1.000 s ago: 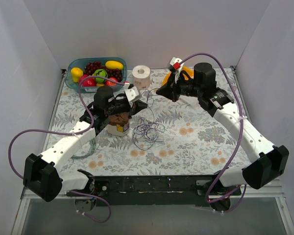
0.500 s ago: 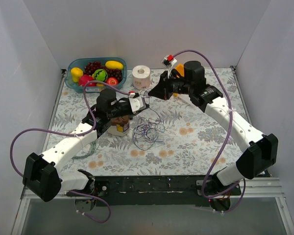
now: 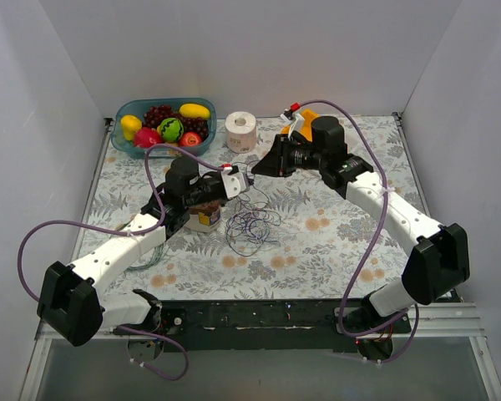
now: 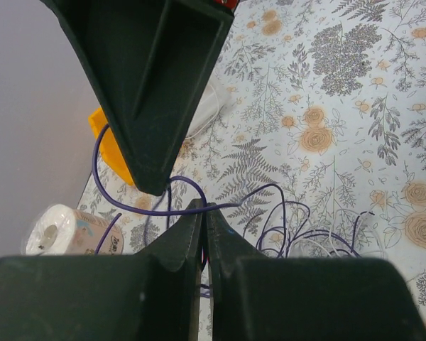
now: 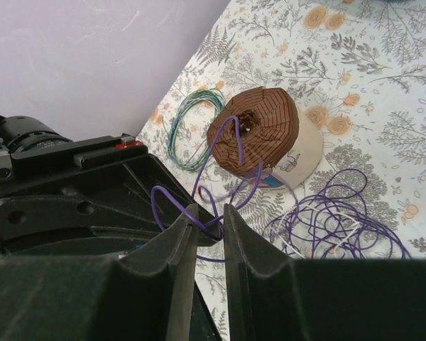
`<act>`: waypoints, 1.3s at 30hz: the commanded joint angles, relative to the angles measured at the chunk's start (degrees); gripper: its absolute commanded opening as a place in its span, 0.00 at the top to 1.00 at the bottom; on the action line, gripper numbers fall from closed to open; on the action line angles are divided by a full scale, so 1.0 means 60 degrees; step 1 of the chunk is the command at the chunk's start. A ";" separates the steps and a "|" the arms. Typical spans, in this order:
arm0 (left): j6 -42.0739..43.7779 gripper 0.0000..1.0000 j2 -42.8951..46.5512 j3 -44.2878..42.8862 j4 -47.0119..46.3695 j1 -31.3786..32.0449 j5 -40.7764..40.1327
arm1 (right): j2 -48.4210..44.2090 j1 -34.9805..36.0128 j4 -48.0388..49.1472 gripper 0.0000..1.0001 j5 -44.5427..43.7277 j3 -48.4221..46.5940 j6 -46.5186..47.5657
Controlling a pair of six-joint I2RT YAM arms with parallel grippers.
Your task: Untangle the cables
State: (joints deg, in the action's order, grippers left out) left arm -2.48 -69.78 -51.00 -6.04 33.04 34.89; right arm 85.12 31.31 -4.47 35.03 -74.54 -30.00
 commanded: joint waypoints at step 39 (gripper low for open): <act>0.0487 1.00 0.0321 0.0180 -0.0399 0.0090 -0.1172 | 0.0725 0.0114 0.0482 0.97 0.1472 -0.0042 -0.0757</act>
State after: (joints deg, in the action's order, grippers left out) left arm 0.45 -69.76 -49.95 -6.55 33.61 27.86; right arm 88.95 31.59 -0.12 43.64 -73.21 -35.46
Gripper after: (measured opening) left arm 0.019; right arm 0.170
